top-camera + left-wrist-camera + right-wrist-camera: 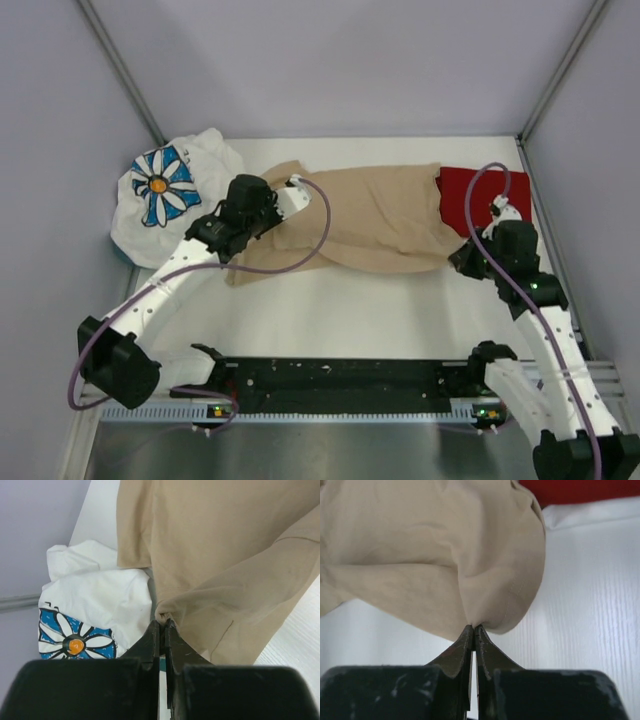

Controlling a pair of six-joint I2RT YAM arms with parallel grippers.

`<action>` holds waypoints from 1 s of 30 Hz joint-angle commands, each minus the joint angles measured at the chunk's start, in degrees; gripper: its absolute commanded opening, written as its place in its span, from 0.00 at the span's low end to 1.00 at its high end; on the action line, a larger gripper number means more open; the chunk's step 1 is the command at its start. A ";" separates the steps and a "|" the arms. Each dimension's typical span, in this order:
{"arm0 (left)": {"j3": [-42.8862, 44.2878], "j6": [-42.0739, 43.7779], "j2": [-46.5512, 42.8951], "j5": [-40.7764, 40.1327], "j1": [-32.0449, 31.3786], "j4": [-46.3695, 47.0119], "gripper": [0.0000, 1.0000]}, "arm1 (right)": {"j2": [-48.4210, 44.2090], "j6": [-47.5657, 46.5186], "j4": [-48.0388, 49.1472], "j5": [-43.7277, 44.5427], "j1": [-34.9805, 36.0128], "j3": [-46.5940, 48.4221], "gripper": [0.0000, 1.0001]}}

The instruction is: Fold and stack the t-shirts

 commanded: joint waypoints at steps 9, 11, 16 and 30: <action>6.32 -1.49 -8.98 22.73 -0.07 -29.49 0.00 | -16.22 16.37 -30.52 -3.16 0.10 -0.48 0.00; 7.02 -2.46 -11.18 20.98 0.01 -33.71 0.00 | -16.67 15.32 -35.18 -0.35 -0.07 1.54 0.00; 10.88 -5.09 -16.10 15.70 0.19 -39.27 0.00 | -14.74 11.18 -38.46 1.33 -0.07 2.43 0.00; 3.34 -1.85 -6.63 1.38 0.10 -9.68 0.00 | -0.33 15.31 -6.40 2.29 -0.16 -2.49 0.00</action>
